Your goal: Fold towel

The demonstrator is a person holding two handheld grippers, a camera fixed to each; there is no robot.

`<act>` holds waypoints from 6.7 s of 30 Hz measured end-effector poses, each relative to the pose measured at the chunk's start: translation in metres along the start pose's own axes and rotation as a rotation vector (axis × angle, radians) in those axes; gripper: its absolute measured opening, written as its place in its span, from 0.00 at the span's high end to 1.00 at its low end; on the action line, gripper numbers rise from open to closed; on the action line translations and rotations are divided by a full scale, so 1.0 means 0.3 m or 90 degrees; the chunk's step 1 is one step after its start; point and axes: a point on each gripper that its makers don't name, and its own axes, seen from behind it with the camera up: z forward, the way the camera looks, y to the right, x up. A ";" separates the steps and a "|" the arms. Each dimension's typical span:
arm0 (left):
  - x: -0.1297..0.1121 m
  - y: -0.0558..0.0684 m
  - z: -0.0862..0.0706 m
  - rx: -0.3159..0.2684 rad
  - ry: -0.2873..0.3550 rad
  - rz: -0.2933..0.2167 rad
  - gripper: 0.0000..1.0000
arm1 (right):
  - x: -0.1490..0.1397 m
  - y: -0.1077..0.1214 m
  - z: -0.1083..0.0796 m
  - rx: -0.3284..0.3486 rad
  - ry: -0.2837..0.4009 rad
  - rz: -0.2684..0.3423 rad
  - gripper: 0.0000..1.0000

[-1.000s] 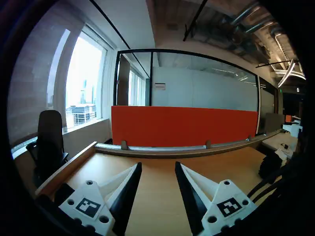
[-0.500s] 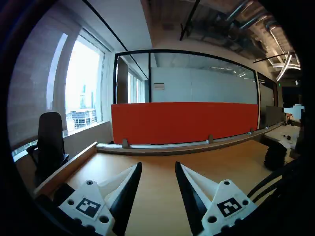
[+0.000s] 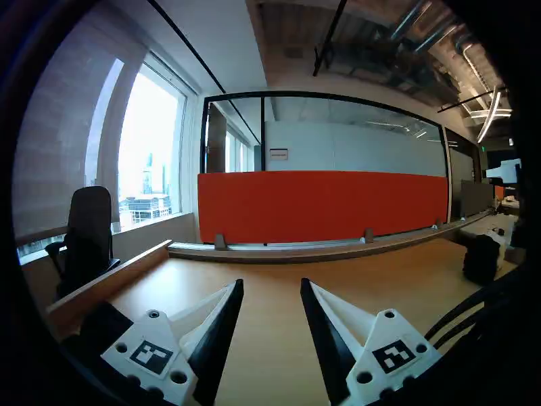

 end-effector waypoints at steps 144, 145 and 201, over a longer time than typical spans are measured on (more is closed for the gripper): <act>-0.274 0.011 0.004 0.010 0.027 -0.004 0.39 | -0.664 0.182 0.034 -0.027 0.027 0.056 0.00; -0.274 0.011 0.004 0.010 0.027 -0.004 0.39 | -0.667 0.181 0.034 -0.027 0.027 0.055 0.00; -0.275 0.009 0.004 0.010 0.027 -0.005 0.39 | -0.680 0.141 0.011 -0.020 0.031 0.044 0.00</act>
